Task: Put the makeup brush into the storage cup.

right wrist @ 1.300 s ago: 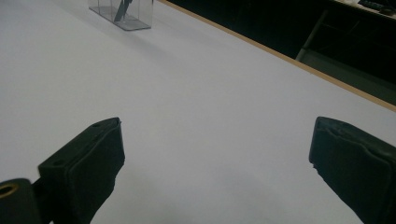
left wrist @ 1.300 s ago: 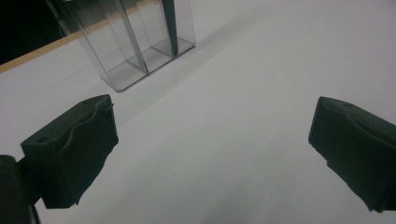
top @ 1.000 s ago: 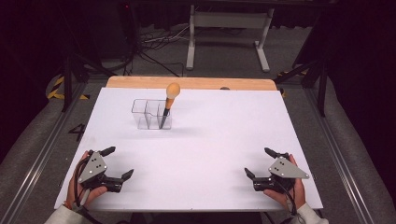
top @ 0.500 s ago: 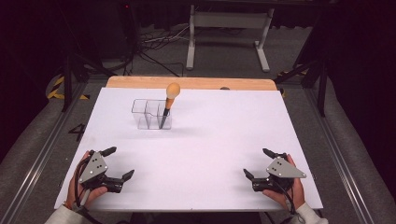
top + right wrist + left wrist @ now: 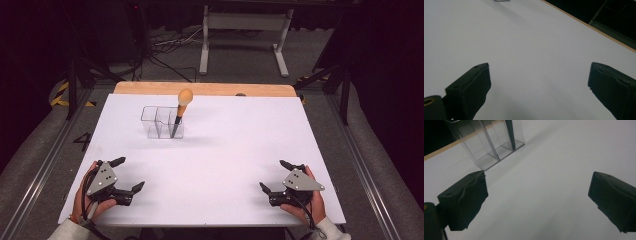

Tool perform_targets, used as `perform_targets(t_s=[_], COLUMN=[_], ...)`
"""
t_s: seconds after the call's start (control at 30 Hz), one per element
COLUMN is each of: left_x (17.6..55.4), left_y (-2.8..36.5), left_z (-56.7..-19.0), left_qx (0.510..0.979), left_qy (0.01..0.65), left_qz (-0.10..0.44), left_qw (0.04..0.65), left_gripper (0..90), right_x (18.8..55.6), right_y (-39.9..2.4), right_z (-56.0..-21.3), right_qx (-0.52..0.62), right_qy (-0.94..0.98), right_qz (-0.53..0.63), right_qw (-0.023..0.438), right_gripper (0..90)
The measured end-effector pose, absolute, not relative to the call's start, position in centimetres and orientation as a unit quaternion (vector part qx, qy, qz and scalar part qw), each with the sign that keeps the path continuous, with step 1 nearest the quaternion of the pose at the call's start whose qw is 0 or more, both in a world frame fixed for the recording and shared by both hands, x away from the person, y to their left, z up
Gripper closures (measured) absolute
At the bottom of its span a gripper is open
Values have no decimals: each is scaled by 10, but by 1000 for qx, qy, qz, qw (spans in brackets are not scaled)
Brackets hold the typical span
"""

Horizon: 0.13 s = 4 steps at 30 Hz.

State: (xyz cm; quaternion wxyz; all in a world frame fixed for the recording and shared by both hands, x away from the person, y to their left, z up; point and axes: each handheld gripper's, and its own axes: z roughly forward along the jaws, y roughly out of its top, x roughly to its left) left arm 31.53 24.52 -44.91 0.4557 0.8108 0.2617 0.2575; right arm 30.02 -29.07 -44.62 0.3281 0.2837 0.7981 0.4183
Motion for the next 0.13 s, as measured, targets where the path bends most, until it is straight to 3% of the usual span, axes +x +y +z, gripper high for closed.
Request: perform_targets(t_s=[0.13], left_x=[316], left_y=[246], left_z=[-450], left_qx=[809], left_qy=[266], left_qz=[253], left_qw=[460], left_gripper=[29], right_x=[300], right_y=[-291], right_z=[-446], right_qx=[288], right_qy=[796], right_qz=[419], right_qw=[329], right_gripper=[54])
